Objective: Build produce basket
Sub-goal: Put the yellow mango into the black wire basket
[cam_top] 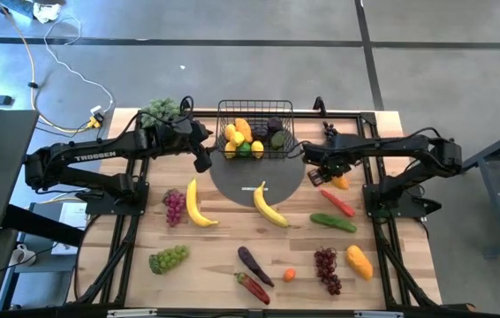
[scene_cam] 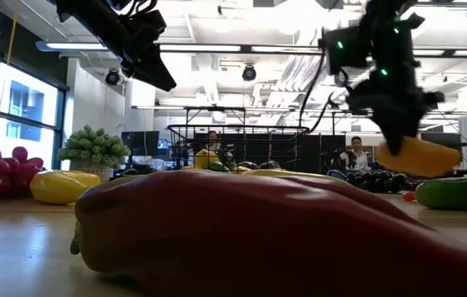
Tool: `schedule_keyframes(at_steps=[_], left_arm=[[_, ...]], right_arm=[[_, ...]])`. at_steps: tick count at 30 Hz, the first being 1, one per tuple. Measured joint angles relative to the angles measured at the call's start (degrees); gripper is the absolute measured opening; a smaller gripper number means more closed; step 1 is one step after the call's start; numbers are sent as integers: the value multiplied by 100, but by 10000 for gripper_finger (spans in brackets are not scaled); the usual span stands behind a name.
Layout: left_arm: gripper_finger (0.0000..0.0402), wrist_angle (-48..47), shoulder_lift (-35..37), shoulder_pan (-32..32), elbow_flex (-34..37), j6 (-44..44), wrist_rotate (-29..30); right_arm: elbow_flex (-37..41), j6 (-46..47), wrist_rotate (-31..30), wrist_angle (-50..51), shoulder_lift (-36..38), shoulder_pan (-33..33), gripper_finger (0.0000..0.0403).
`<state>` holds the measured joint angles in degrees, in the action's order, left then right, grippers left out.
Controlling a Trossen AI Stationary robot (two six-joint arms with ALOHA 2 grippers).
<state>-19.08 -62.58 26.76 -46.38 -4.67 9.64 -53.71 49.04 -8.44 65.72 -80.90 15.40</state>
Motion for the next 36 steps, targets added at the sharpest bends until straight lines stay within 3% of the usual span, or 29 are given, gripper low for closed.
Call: schedule_keyframes(at_steps=[8,17,30,36], left_arm=[[248,-4,227,-1,4,11,79],[248,-7,251,-1,4,210,140],[248,-8,251,1,4,1205,149],[248,-12,251,1,4,1339,147]], right_arm=[[-1198,-163,-754,82,0,55,148],[-2064,-766,-1116,-286,0,527,148],[-2145,-1793,-943,-3617,-69,1074,148],[-2145,-2336,-941,-4909,-453,1240,147]])
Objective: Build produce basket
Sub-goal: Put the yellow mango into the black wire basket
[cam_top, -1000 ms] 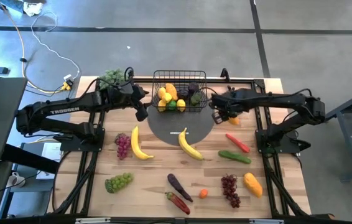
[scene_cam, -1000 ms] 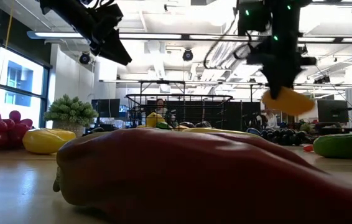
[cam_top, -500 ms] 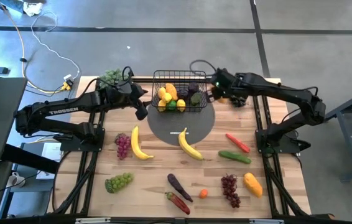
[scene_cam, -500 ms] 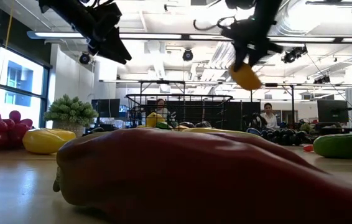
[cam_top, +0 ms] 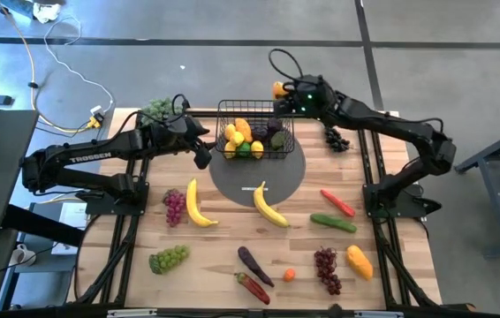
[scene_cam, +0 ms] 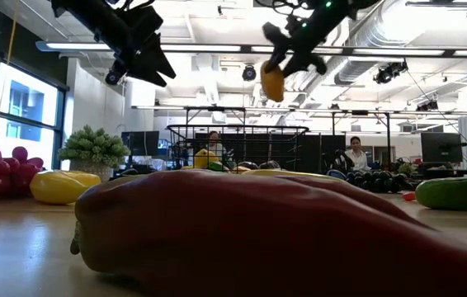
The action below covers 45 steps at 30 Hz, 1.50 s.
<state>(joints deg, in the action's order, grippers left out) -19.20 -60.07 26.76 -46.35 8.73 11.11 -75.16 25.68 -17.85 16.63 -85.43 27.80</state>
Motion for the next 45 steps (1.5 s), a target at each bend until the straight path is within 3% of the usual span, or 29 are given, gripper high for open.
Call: schedule_keyframes(at_steps=[3,9,25,31,37,45], left_arm=[[248,0,0,0,0,11,0],[248,-5,0,-2,0,-146,0],[248,-24,0,0,-2,-141,0],[248,-24,0,-1,-3,-139,4],[248,-24,0,0,-4,-139,9],[248,-25,0,-1,-4,-139,21]], right_arm=[[2,-561,101,-673,-318,1,147],[6,-1911,903,-1518,-1075,-3,147],[9,-3500,1382,-1568,-2034,-3,147],[9,-3622,1355,-1580,-2220,19,150],[11,-3648,981,-1559,-2262,36,197],[-109,-3324,942,-1492,-2262,35,240]])
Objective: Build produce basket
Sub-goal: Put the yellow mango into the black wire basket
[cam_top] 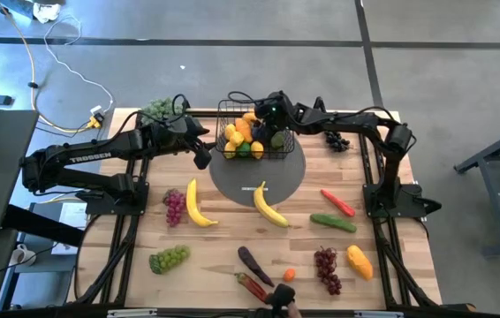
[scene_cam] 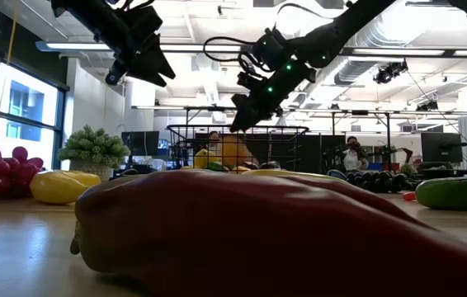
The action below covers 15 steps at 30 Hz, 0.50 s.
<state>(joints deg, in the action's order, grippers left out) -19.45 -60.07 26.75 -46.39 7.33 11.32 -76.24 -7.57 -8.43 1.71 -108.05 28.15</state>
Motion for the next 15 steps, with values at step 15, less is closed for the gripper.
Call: schedule_keyframes(at_steps=[15], left_arm=[[248,1,0,-1,0,9,-1]], right_arm=[[-1286,648,-234,1983,0,-16,259]])
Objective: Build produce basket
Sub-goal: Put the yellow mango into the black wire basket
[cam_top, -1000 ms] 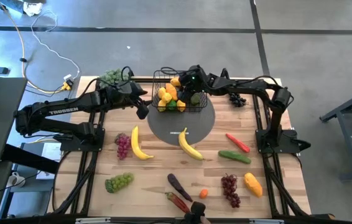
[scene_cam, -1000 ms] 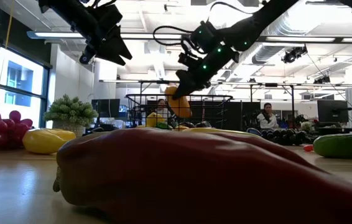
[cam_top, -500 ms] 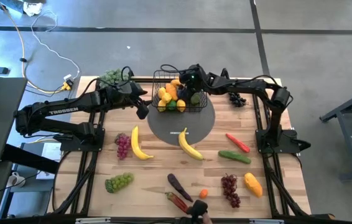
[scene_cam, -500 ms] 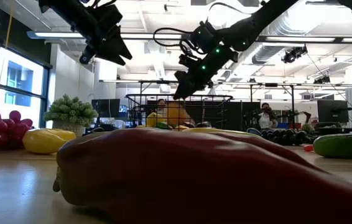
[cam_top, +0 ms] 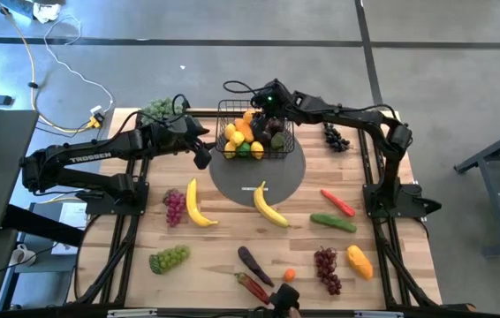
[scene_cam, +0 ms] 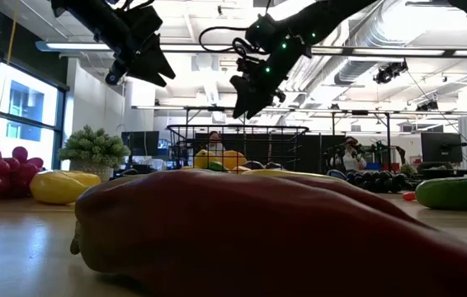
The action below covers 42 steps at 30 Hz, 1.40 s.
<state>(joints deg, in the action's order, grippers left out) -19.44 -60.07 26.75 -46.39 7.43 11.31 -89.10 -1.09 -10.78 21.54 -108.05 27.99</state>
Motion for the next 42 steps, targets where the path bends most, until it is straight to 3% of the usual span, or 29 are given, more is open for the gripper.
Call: schedule_keyframes(at_steps=[13,22,34,42], left_arm=[[248,-479,2,-73,0,597,-259],[248,-1123,1,-744,0,840,-303],[248,-1090,2,-1567,0,1914,46],[248,-1255,2,-2068,0,2943,53]], right_arm=[[-956,1002,23,1963,2,-314,259],[-996,1313,-339,3011,87,-743,259],[-946,1306,-1141,4193,200,-1333,259],[-944,1320,-1365,4939,467,-1652,259]])
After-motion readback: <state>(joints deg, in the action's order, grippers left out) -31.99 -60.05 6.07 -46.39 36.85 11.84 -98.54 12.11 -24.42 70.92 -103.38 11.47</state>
